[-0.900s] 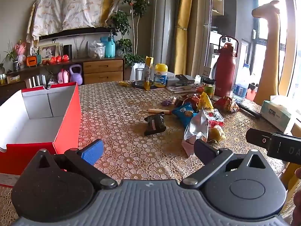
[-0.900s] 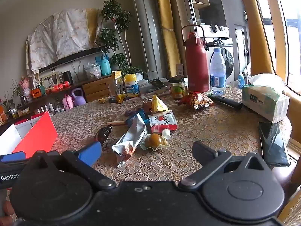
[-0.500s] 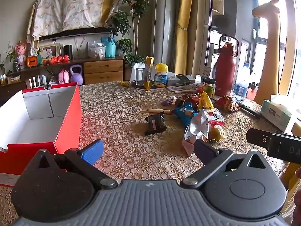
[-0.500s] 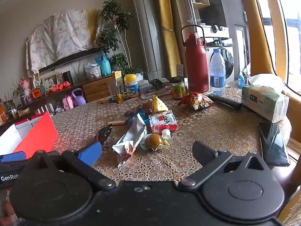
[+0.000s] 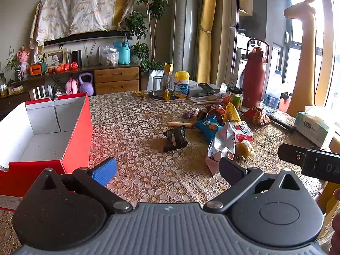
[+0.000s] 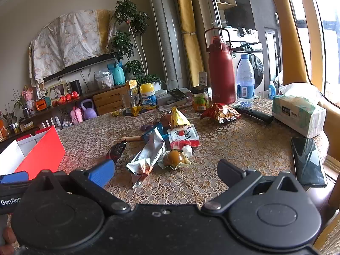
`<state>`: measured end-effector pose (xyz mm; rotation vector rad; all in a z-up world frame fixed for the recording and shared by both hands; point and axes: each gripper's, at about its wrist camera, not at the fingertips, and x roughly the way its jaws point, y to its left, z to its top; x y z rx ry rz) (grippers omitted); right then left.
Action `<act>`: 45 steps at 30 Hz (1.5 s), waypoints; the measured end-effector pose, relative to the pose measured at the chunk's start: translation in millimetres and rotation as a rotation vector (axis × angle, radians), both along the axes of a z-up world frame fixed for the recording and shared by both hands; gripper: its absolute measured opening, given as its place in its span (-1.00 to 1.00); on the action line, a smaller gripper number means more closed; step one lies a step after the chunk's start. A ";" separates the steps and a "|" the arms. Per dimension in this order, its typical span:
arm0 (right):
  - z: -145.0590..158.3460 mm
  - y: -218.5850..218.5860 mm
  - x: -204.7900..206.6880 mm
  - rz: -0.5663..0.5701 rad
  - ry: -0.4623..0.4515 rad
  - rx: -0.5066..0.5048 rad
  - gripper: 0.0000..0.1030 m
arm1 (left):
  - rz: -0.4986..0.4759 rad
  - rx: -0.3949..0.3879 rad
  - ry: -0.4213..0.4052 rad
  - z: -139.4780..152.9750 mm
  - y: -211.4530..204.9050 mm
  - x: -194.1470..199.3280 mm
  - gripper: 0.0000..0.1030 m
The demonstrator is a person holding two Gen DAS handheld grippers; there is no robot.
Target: Organize snacks
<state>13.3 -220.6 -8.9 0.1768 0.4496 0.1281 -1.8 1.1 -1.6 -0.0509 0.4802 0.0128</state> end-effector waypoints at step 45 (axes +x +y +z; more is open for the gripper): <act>2.7 1.1 -0.7 0.004 0.007 0.004 1.00 | 0.000 0.007 0.008 -1.2 -2.1 -1.7 1.00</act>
